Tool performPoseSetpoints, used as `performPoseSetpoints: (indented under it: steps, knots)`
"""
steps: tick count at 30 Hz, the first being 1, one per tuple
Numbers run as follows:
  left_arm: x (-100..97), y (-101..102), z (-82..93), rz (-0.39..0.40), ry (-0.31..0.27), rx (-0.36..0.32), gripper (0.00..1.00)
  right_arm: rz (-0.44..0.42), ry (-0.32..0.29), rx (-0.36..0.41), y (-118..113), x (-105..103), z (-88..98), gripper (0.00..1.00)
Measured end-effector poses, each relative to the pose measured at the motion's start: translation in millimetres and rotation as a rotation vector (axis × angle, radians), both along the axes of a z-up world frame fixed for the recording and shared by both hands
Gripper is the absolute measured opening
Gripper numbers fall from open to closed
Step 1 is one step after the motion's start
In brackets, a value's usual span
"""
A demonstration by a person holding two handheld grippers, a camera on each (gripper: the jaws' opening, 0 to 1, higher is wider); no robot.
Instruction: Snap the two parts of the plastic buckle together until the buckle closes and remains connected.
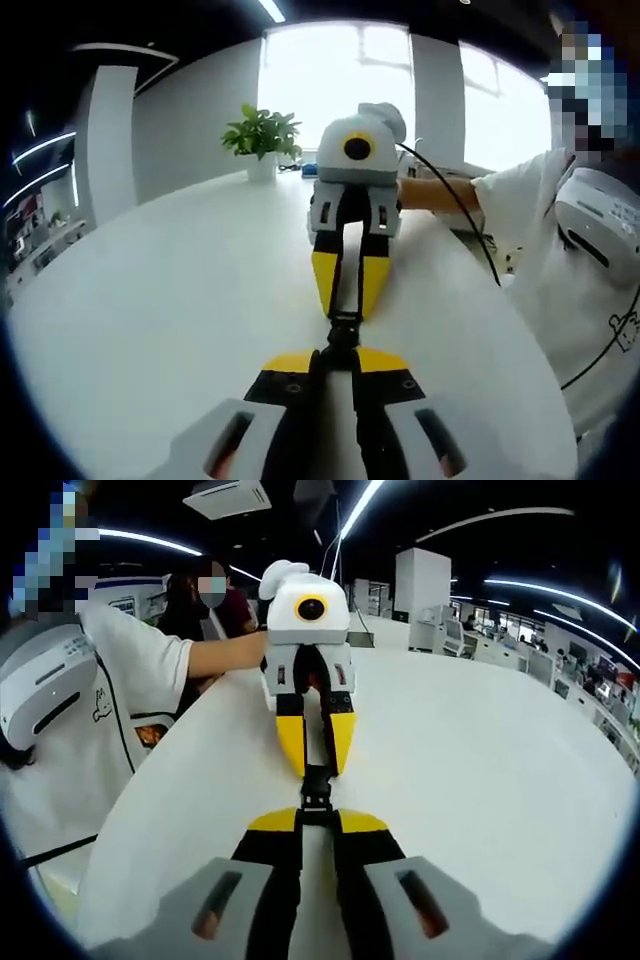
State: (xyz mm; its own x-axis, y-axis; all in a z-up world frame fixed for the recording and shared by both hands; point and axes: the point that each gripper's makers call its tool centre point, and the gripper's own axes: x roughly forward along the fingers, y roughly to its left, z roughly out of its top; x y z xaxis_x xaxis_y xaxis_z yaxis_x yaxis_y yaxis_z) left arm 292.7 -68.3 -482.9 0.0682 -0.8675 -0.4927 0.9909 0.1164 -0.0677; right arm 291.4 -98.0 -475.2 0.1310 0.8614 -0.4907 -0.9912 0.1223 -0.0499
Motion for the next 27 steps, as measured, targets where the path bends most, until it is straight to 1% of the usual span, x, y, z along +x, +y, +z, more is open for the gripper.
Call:
performPoseSetpoints:
  steps: [3,8,11,15,21,27]
  knots:
    - [0.0,0.2,0.0,0.002,0.005,-0.002,0.11,-0.005,0.003,0.002,-0.1,-0.3,-0.1,0.10]
    - [0.2,0.0,0.6,0.012,-0.006,0.004,0.11,-0.017,-0.003,0.002,-1.1,0.4,-0.2,0.10]
    - [2.3,0.1,1.0,0.029,-0.005,0.004,0.11,-0.036,-0.003,0.003,-2.1,2.4,-0.2,0.10]
    - [6.2,-0.6,0.9,0.070,-0.004,-0.001,0.11,-0.072,-0.004,0.003,-3.8,6.3,-0.1,0.10]
    - [8.6,-1.9,1.4,0.113,-0.009,0.000,0.11,-0.111,0.011,0.010,-5.3,9.0,0.1,0.09]
    - [8.8,-1.6,2.1,0.130,-0.007,0.004,0.10,-0.121,0.018,-0.006,-5.3,9.3,0.7,0.09]
